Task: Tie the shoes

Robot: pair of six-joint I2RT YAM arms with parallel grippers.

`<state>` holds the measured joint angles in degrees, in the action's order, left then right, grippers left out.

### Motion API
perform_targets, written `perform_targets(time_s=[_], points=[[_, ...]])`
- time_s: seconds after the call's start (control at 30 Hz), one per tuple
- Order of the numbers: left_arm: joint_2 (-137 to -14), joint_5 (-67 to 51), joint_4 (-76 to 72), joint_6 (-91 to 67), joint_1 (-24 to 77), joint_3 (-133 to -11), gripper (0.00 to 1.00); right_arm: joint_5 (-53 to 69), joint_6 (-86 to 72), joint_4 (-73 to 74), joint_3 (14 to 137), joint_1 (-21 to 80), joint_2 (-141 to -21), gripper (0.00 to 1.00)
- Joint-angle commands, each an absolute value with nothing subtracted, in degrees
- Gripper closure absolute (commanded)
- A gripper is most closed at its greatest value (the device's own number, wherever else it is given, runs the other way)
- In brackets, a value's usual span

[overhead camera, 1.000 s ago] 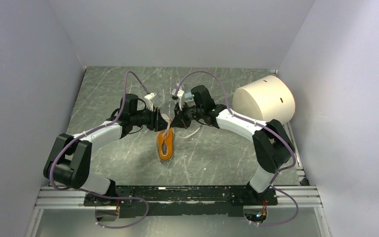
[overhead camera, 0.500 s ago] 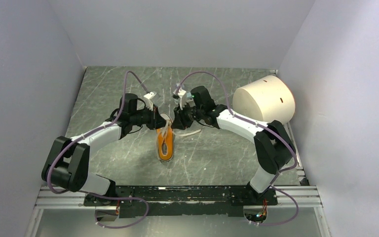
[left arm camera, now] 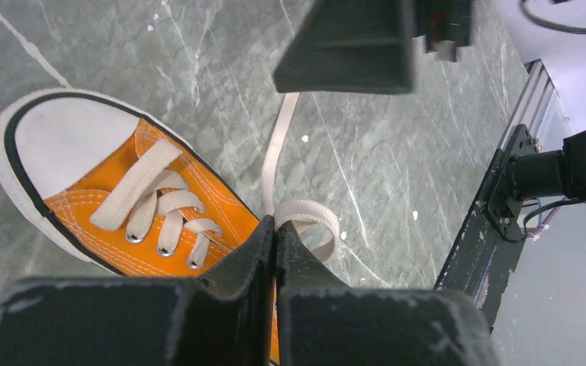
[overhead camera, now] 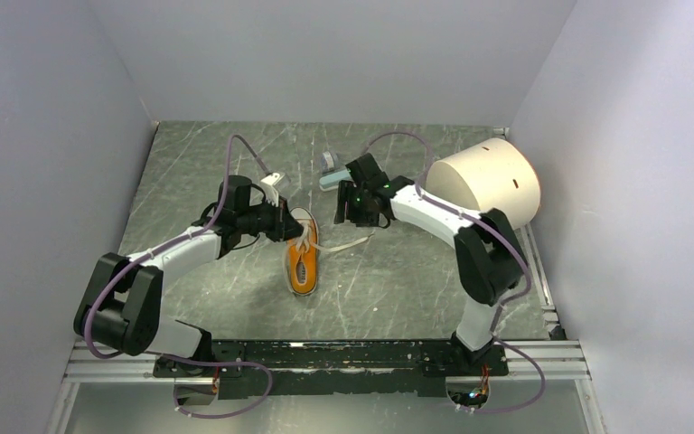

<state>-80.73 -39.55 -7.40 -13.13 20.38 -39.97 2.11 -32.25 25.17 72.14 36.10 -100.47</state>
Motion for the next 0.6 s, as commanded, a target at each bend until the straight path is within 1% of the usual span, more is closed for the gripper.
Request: perform_targets(time_s=[0.0,0.07,0.17,0.3,0.4,0.5,0.57], points=[[-78.9,-39.0,-8.8,-15.1,20.7,-38.6,0.95,-3.5,-50.1,34.8,76.2,35.5,-106.1,0.36],[-78.6,-38.6,-9.1,-15.5,20.7,-38.2,0.95,-4.6,-54.1,36.6,76.8,35.7,-106.8,0.36],[-78.4,-38.0,-9.0,-15.7,20.6,-38.0,0.95,-9.6,-60.8,41.3,77.7,35.6,-108.0,0.35],[-78.5,-39.0,-9.3,-16.1,20.6,-37.9,0.95,-14.2,-63.8,46.9,81.4,35.7,-113.2,0.35],[-77.9,-39.0,-9.5,-16.1,20.7,-37.6,0.95,-14.8,-65.0,47.6,83.5,35.9,-116.1,0.35],[-77.8,-39.0,-9.0,-15.8,20.7,-37.6,0.95,-16.4,-66.6,49.0,85.2,36.5,-118.1,0.39],[-78.0,-39.0,-8.8,-15.9,20.6,-37.7,0.95,-18.1,-68.2,50.5,85.6,37.0,-119.0,0.46]])
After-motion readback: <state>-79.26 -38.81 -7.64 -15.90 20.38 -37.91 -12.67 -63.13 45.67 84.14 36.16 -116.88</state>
